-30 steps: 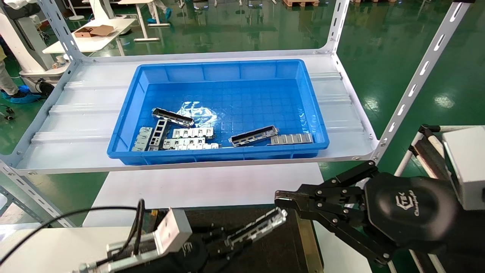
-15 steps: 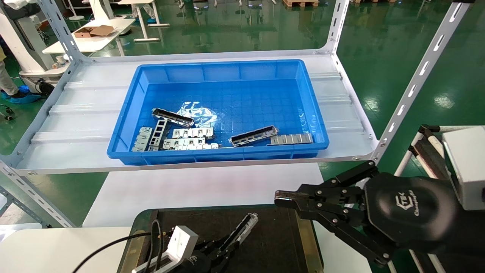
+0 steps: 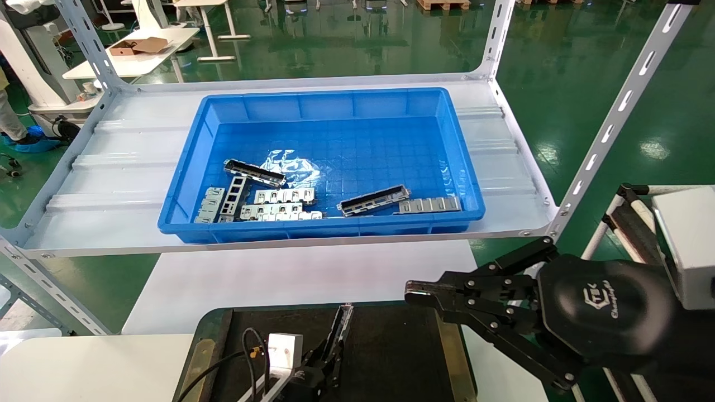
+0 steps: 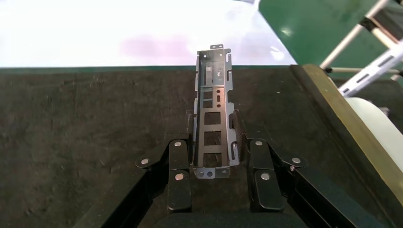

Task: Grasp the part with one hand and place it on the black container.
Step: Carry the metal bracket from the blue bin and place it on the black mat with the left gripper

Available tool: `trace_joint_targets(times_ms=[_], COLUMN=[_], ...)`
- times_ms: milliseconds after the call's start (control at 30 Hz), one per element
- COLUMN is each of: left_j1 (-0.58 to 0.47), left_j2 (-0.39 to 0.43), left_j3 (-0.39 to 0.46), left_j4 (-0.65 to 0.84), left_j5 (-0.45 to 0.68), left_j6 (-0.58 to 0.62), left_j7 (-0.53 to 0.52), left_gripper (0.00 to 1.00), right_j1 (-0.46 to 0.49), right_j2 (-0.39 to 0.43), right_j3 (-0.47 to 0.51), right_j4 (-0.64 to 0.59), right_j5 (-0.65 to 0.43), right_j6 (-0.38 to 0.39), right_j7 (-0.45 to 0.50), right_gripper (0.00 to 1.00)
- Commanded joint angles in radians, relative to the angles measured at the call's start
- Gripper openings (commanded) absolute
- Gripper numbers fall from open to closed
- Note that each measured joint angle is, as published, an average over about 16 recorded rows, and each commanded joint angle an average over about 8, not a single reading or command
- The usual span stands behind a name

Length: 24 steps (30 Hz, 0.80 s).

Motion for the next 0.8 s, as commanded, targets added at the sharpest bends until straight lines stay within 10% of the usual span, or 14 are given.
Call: trace_joint_targets(times_ms=[33, 800], left_j1=[-0.005, -0.039], left_j2=[0.028, 0.139], left_j3=[0.015, 0.049], left_j4=[0.0, 0.011], left_j5=[-0.025, -0.127], left_j6=[-0.061, -0.275], left_j7=[0.007, 0.042], left_gripper=[0.0, 0.0], right_j1=[0.0, 0.0], right_j2=[0.0, 0.0], right_j3=[0.0, 0.0], right_j4=[0.0, 0.0], right_j5=[0.0, 0.0], right_j6=[0.0, 0.0], right_j7=[0.0, 0.0], right_gripper=[0.0, 0.0])
